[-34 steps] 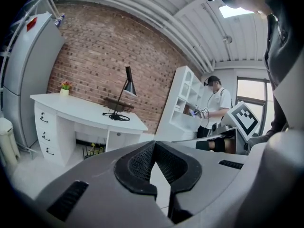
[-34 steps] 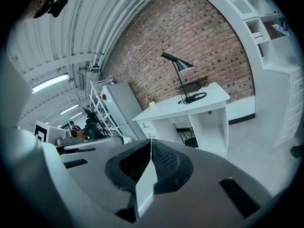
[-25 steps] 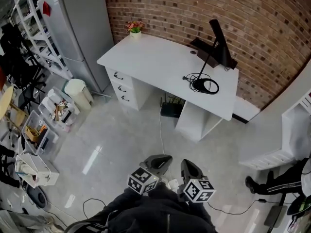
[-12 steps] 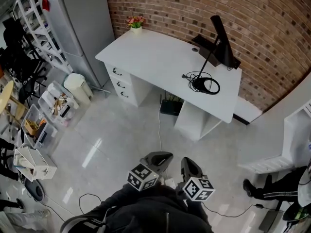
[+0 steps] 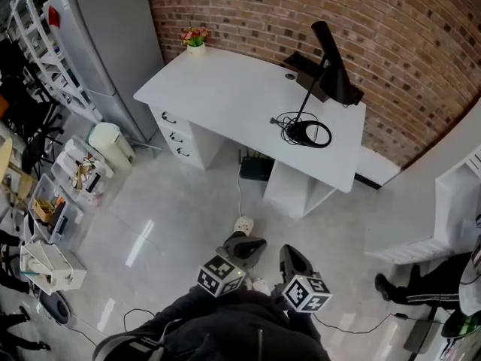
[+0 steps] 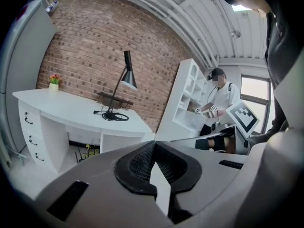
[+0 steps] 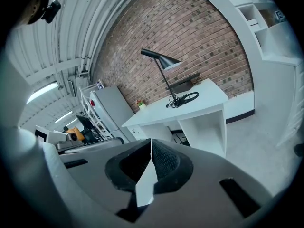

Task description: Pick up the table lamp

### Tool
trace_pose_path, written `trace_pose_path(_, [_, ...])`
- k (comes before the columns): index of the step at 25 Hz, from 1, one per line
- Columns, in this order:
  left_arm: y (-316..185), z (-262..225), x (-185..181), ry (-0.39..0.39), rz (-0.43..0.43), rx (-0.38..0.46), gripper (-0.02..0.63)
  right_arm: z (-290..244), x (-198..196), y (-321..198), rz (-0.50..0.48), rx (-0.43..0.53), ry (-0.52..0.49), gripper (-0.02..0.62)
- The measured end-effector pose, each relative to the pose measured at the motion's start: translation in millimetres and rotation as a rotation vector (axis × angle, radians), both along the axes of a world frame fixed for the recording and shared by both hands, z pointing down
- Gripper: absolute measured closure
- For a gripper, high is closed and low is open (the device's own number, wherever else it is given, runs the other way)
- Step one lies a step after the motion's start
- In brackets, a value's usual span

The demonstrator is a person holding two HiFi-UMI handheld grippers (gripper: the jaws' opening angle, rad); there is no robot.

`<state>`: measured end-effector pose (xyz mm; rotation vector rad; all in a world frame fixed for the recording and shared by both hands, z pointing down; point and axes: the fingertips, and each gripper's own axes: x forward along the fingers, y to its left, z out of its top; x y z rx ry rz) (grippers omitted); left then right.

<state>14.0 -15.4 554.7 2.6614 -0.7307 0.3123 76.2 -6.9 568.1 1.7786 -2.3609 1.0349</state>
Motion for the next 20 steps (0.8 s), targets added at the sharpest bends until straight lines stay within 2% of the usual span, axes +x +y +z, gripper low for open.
trace_pose_path(7, [-59, -10, 13, 0.018, 0.001, -0.002, 0.600, -6, 12, -55, 0.020, -0.002, -0.004, 0.584])
trace_pose_path(13, [-129, -19, 26, 0.017, 0.046, 0.017, 0.600, -17, 27, -122, 0.071, 0.021, 0.001, 0.584])
trace_pose_path(20, [-215, -51, 39, 0.027, 0.098, 0.054, 0.600, -41, 43, -199, 0.132, 0.054, 0.024, 0.584])
